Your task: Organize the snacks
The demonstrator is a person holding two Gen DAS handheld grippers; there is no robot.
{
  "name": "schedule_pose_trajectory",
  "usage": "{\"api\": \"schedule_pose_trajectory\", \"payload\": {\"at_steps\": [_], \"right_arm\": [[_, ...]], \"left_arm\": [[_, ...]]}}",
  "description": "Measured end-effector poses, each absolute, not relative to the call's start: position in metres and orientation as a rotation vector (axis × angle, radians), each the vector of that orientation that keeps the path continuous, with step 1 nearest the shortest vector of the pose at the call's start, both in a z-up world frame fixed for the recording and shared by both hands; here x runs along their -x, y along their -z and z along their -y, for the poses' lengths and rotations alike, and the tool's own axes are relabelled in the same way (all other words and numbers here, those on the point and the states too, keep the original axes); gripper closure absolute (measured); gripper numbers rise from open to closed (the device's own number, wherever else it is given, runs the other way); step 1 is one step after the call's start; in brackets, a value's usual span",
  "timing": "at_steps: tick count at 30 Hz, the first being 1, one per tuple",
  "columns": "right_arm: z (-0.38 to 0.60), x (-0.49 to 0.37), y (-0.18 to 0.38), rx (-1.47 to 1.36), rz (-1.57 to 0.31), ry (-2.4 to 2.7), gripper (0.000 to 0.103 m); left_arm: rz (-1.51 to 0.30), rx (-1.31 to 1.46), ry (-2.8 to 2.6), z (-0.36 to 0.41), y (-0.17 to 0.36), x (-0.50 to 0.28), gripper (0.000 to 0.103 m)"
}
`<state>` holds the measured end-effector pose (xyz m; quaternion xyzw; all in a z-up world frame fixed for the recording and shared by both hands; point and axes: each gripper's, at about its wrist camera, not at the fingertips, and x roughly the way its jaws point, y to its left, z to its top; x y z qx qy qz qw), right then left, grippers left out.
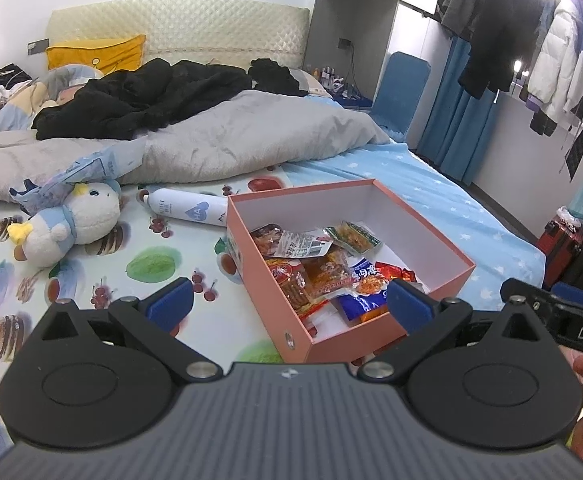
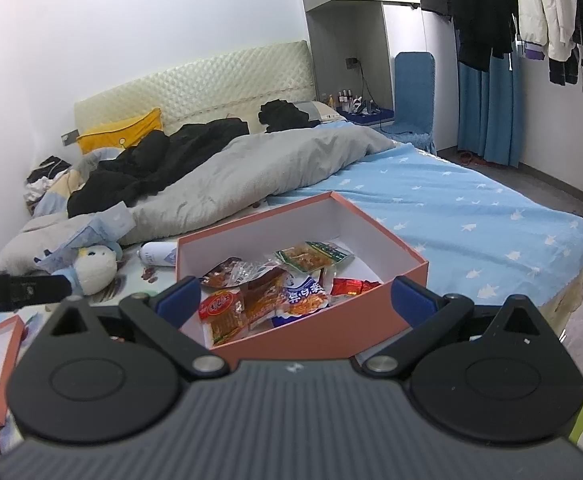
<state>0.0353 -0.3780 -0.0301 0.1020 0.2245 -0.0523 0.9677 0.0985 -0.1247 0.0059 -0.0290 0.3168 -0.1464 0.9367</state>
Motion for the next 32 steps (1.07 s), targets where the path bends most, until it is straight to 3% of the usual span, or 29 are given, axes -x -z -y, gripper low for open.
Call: {"api": "schedule_pose_trajectory", "payload": {"at_steps": [32], "right_arm": [[0.3730, -0.0346, 0.0323, -0.201, -0.459, 0.100, 0.000]], "left_arm": [[-0.655, 0.072, 0.301, 0.1244, -0.0084, -0.0969, 0.000]]}}
